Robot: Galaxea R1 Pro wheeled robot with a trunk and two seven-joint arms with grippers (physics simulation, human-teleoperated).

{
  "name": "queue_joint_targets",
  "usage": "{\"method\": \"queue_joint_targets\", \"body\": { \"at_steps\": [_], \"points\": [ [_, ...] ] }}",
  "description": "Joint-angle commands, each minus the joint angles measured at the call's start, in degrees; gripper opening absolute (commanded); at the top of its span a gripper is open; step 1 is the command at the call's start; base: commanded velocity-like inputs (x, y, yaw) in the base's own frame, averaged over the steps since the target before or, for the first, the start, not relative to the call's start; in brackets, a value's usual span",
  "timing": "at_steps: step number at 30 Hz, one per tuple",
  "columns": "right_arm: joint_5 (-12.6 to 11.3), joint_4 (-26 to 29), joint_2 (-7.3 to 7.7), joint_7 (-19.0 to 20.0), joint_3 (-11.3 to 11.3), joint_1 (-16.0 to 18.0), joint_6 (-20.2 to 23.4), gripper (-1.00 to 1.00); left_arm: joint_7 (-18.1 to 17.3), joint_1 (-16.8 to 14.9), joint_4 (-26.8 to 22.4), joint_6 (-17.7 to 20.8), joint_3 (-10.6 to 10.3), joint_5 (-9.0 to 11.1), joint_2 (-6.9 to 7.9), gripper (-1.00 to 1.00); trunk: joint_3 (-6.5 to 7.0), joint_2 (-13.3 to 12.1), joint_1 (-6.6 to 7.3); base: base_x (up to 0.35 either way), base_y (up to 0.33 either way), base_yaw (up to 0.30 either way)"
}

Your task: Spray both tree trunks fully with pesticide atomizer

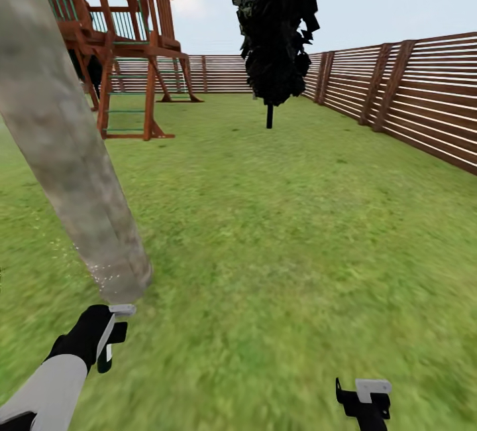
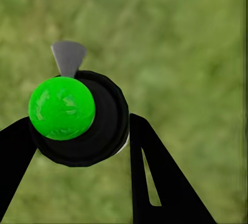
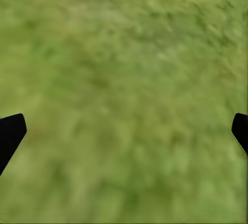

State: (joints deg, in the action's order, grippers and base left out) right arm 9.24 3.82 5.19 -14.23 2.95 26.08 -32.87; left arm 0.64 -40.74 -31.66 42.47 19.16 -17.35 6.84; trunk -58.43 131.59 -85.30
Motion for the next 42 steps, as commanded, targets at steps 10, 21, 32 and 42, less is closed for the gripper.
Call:
{"method": "queue_joint_targets", "body": {
  "at_steps": [10,21,32,42],
  "points": [
    [0.6,-0.6,-0.22,-0.3,0.2,0.0,-0.1,1.00,0.1,0.0,-0.2,0.2,0.3,0.9,-0.05,-1.00,-0.05,0.0,0.00,0.049,-0.219,0.265],
    [0.8,-1.2,-1.25,-0.4,0.3,-0.2,-0.3,1.00,0.6,-11.3,-2.3,4.9,-0.9,5.5,-1.17,-1.00,-0.05,0.0,0.00,0.000,-0.004,0.151],
    [0.8,-1.2,-1.32,-0.4,0.3,-0.2,-0.2,1.00,0.3,-15.5,-2.4,7.0,-3.4,6.0,3.09,-1.00,-0.05,0.0,0.00,0.000,0.000,0.000],
    [0.8,-1.1,-1.32,-0.4,0.3,-0.2,-0.1,1.00,0.0,-16.4,-2.7,8.6,-3.5,6.2,6.31,-1.00,-0.05,0.0,0.00,0.000,0.000,0.000]
  ]
}}
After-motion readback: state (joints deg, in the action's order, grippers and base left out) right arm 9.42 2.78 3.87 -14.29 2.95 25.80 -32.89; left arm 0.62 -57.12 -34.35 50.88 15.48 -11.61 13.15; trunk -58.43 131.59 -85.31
